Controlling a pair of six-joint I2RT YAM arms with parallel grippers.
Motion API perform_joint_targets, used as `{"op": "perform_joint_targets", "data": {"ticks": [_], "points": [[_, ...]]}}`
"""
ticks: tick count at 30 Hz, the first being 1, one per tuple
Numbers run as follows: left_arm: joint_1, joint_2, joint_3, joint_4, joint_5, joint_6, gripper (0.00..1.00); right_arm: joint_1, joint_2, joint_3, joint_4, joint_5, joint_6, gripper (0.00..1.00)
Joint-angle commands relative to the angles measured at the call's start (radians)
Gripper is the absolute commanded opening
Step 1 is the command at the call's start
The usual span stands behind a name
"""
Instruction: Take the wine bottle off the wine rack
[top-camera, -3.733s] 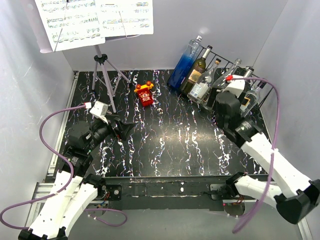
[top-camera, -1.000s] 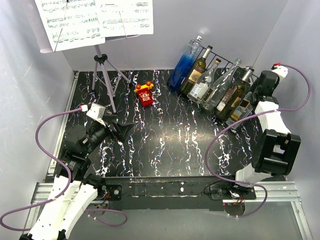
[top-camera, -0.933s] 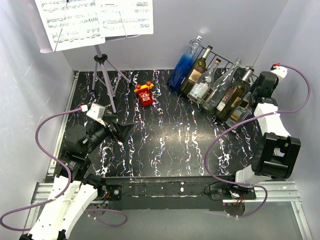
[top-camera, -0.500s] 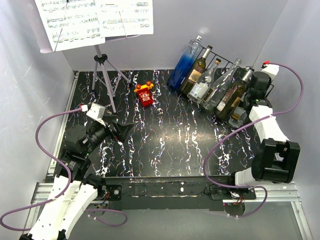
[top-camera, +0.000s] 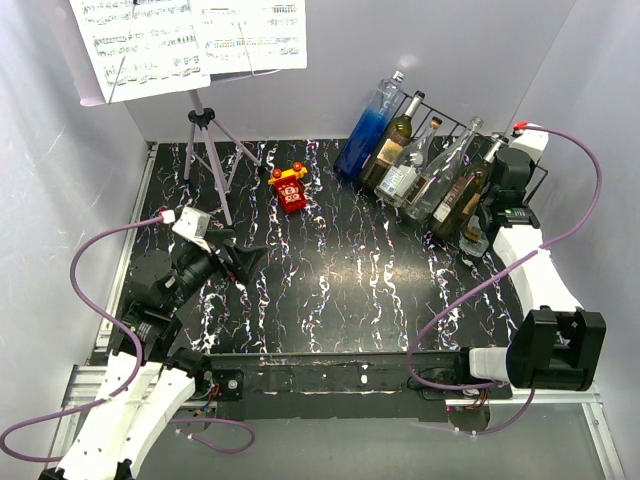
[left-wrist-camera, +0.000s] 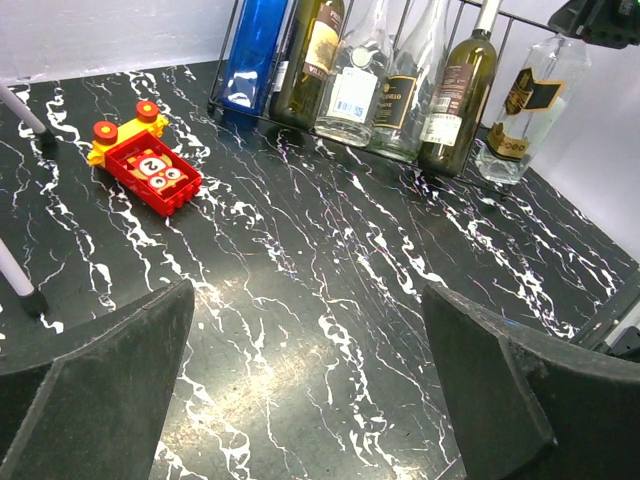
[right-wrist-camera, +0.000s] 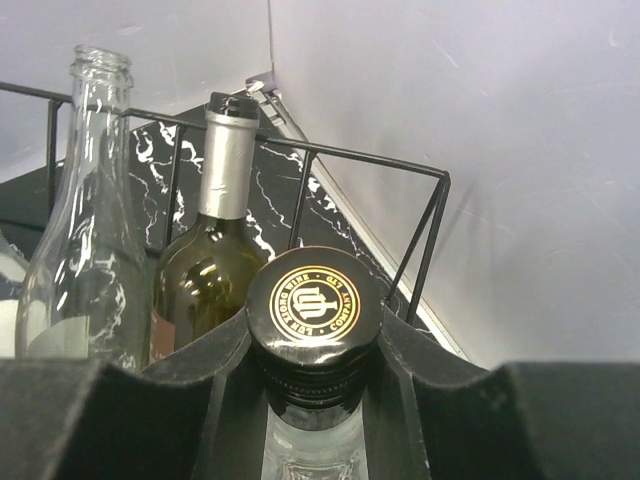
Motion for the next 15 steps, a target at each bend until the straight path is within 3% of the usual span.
{"op": "perform_joint_targets", "data": {"ticks": [1, 10, 15], "points": [[-0.002, -0.019, -0.002, -0.020, -0.048, 0.019, 0.98, 0.051, -0.102, 0.039, 0.070, 0.042, -0.028, 0.01], [-0.002, -0.039, 0.000, -0.034, -0.117, 0.016, 0.98, 0.147, -0.224, 0.000, 0.085, -0.177, -0.054, 0.01], [-0.002, -0.043, -0.002, -0.034, -0.132, 0.017, 0.98, 0.248, -0.213, -0.005, 0.126, -0.359, -0.031, 0.01]]}}
